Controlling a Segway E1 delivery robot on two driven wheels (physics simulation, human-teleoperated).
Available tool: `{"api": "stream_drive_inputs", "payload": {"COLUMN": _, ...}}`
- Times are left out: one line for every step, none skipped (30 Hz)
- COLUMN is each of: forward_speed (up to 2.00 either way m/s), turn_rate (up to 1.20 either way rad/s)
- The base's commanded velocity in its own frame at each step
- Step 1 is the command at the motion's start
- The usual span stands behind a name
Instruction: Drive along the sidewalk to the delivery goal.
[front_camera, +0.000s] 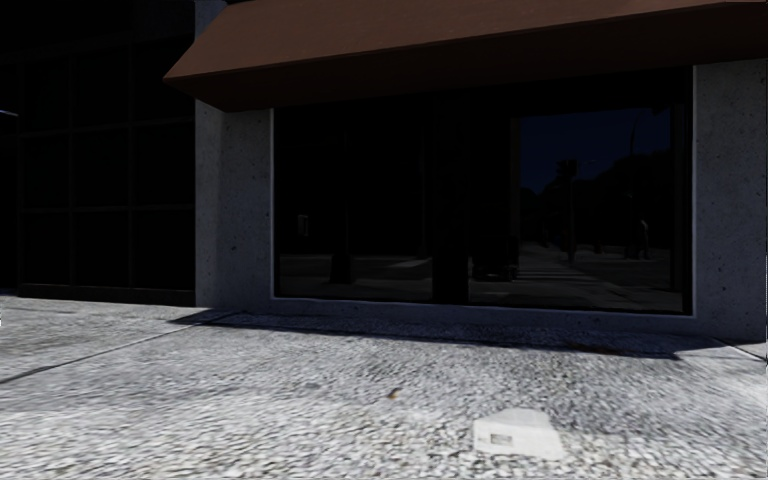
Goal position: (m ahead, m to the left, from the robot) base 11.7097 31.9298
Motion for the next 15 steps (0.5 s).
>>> {"api": "stream_drive_inputs", "payload": {"forward_speed": 1.55, "turn_rate": 0.39}}
{"api": "stream_drive_inputs", "payload": {"forward_speed": 1.55, "turn_rate": 0.39}}
{"api": "stream_drive_inputs", "payload": {"forward_speed": 1.55, "turn_rate": 0.40}}
{"api": "stream_drive_inputs", "payload": {"forward_speed": 1.55, "turn_rate": 0.40}}
{"api": "stream_drive_inputs", "payload": {"forward_speed": 1.55, "turn_rate": 0.40}}
{"api": "stream_drive_inputs", "payload": {"forward_speed": 1.55, "turn_rate": 0.43}}
{"api": "stream_drive_inputs", "payload": {"forward_speed": 1.55, "turn_rate": 0.45}}
{"api": "stream_drive_inputs", "payload": {"forward_speed": 1.55, "turn_rate": 0.48}}
{"api": "stream_drive_inputs", "payload": {"forward_speed": 1.55, "turn_rate": 0.48}}
{"api": "stream_drive_inputs", "payload": {"forward_speed": 1.55, "turn_rate": 0.48}}
{"api": "stream_drive_inputs", "payload": {"forward_speed": 1.55, "turn_rate": 0.48}}
{"api": "stream_drive_inputs", "payload": {"forward_speed": 1.55, "turn_rate": 0.48}}
{"api": "stream_drive_inputs", "payload": {"forward_speed": 1.55, "turn_rate": 0.48}}
{"api": "stream_drive_inputs", "payload": {"forward_speed": 1.55, "turn_rate": 0.51}}
{"api": "stream_drive_inputs", "payload": {"forward_speed": 1.55, "turn_rate": 0.53}}
